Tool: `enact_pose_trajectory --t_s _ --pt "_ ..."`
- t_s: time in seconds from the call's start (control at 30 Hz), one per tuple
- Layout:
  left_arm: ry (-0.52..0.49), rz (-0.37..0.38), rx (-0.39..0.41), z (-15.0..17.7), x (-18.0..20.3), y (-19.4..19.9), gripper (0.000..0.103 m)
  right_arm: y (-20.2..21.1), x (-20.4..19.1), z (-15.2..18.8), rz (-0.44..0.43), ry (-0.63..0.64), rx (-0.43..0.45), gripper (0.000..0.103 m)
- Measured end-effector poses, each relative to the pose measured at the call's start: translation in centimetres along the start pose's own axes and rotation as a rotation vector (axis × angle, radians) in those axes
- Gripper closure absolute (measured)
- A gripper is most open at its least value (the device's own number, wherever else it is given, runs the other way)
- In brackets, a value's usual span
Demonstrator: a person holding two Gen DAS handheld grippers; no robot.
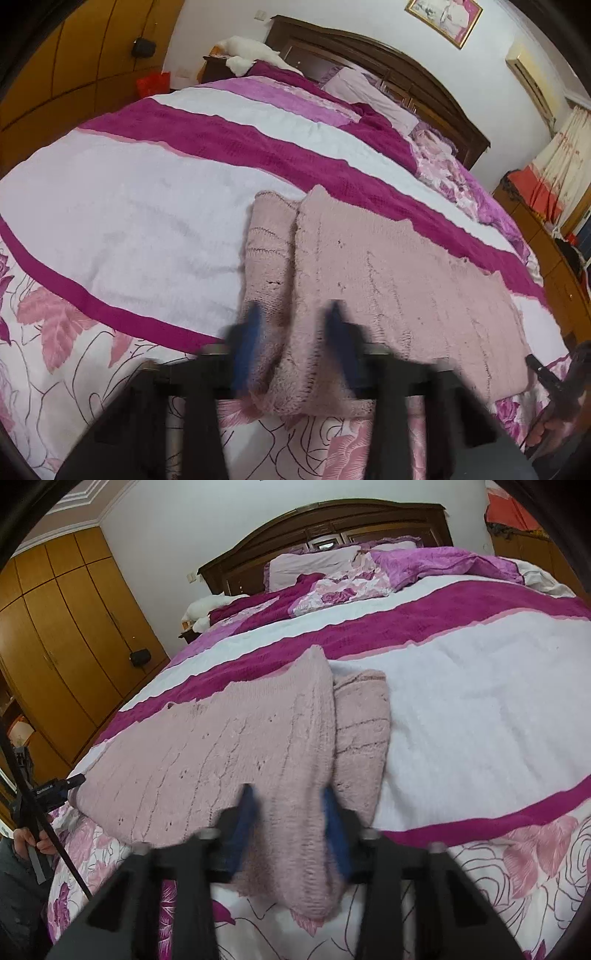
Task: Fold small clothes
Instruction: 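Close both tools on the folded edge of the cardigan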
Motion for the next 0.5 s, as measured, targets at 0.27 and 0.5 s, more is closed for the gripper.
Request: enact_pose_trajectory --t_s 0.27,0.5 --pt "0.007 0.005 0.006 1.2 -0.3 1.9 0.103 1.6 -0.2 0.0 -0.021 -0.032 0.035 0.094" --pt "-0.015 -0.001 -0.01 2.0 -0.4 2.4 0.103 3.1 0.4 1.2 -0.029 -0.084 0.032 0.094"
Point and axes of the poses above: each gripper's, at about its wrist camera, not at the fingertips, and y roughly against the way its jaws point, x to its right, z to its underside, the point moved 8 cm from there along -y, roughly the way its jaws point, and after that the axes turned 7 degrees about x, right-handed, at the moved point
